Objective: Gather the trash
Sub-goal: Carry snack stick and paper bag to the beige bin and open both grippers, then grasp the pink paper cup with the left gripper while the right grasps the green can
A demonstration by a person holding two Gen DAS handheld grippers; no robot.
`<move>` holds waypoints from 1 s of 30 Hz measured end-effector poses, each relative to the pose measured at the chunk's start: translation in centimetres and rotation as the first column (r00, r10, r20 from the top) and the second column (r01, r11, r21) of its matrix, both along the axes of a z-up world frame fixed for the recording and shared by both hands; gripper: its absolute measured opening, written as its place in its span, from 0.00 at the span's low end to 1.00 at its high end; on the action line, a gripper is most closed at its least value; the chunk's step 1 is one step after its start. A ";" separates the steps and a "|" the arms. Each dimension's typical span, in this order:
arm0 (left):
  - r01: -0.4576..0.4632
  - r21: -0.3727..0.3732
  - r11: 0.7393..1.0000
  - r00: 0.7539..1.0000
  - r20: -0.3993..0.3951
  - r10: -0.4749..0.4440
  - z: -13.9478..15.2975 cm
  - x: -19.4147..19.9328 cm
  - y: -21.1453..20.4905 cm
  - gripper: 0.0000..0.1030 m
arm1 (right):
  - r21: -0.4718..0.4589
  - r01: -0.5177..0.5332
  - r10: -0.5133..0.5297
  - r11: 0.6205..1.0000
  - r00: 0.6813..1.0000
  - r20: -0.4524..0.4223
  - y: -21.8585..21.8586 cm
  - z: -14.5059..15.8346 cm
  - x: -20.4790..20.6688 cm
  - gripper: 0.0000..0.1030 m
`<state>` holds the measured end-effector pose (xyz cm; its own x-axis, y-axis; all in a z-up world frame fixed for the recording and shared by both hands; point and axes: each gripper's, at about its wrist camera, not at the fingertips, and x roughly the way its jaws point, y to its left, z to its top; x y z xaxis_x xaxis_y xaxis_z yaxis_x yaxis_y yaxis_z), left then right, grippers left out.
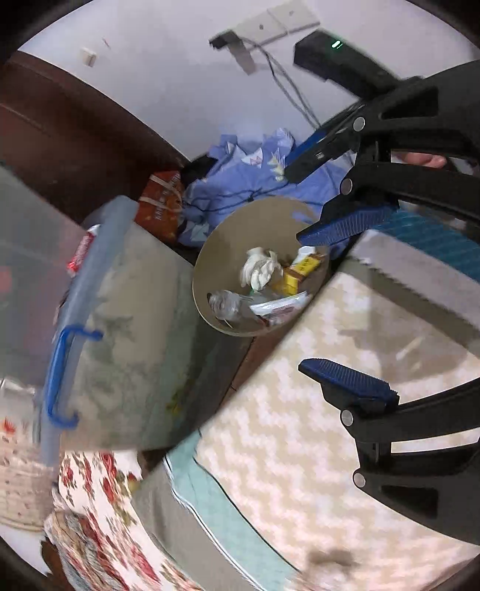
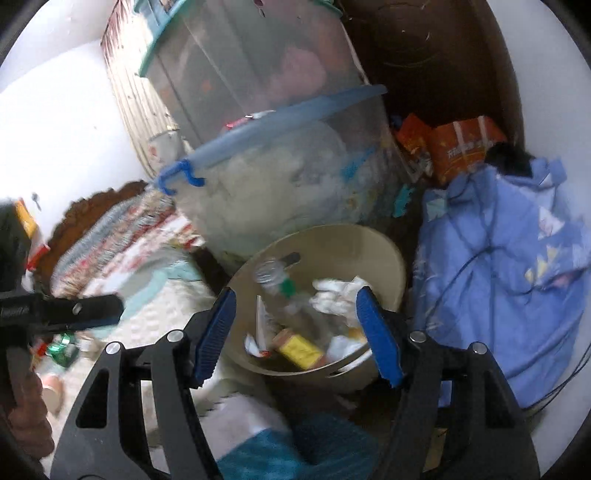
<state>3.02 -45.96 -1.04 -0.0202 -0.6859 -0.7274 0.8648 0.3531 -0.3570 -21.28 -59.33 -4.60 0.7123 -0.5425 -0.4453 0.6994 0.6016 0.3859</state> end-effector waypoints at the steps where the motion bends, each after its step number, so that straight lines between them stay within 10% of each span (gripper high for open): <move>1: -0.009 -0.010 1.000 1.000 -0.001 0.009 0.2 0.2 1.5 0.58 | -0.001 -0.023 0.023 1.000 1.000 0.010 0.9 0.3 0.4 0.67; 11: -0.262 -0.037 0.964 0.963 -0.073 0.258 -1.3 4.2 24.7 0.58 | -0.034 -0.376 0.374 0.926 0.926 -0.049 11.1 2.9 9.5 0.66; 15: -0.409 -0.003 0.913 0.908 -0.106 0.406 -3.1 6.6 32.6 0.58 | 0.104 -0.582 0.589 0.806 0.806 -0.056 15.8 1.6 16.0 0.53; 24: -0.567 -0.023 0.824 0.804 -0.233 0.547 -4.5 12.4 37.2 0.68 | 0.251 -0.714 0.756 0.653 0.631 -0.172 23.5 -1.7 30.3 0.39; 30: -0.598 -0.002 0.801 0.761 -0.314 0.567 -6.1 15.9 35.3 0.77 | 0.266 -0.810 0.853 0.522 0.496 -0.164 27.2 -2.7 31.9 0.39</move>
